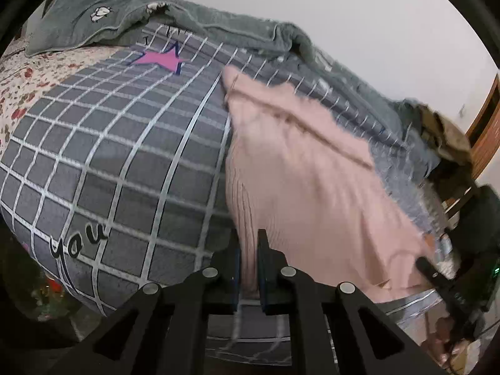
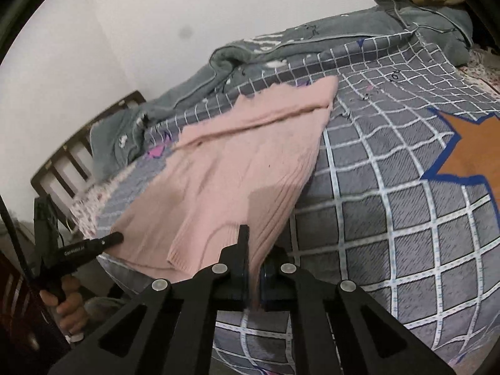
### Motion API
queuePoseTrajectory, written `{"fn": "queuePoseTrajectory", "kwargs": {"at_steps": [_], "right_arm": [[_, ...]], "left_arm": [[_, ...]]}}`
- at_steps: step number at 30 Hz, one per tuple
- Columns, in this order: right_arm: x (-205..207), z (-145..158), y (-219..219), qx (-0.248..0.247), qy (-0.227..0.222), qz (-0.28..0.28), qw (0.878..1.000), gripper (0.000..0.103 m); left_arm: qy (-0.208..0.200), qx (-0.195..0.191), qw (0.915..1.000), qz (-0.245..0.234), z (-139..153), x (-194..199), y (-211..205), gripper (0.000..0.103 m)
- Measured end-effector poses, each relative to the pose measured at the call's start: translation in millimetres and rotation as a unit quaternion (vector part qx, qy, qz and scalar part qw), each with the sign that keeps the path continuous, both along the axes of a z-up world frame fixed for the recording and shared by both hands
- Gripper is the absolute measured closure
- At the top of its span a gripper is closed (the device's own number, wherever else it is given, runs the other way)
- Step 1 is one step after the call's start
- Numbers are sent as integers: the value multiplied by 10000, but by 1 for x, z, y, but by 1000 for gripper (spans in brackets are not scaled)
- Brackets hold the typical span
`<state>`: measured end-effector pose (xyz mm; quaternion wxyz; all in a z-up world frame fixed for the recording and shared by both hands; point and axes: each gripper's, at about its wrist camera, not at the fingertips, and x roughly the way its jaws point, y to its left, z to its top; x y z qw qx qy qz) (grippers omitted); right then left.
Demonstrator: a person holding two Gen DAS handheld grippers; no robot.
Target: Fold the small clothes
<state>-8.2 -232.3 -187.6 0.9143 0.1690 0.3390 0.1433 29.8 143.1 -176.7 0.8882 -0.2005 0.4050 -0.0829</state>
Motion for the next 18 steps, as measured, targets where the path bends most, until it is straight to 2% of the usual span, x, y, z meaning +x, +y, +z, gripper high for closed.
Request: {"fn": "queuePoseTrajectory", "kwargs": {"at_steps": [6, 10, 18], "right_arm": [[3, 30, -13, 453, -56, -120, 9989, 98], [11, 41, -23, 798, -48, -186, 9966, 98], [43, 80, -22, 780, -283, -92, 9965, 98]], "left_arm": [[-264, -500, 9984, 89, 44, 6, 4, 94], [-456, -464, 9978, 136, 67, 17, 5, 94], [-744, -487, 9953, 388, 94, 55, 11, 95]]}}
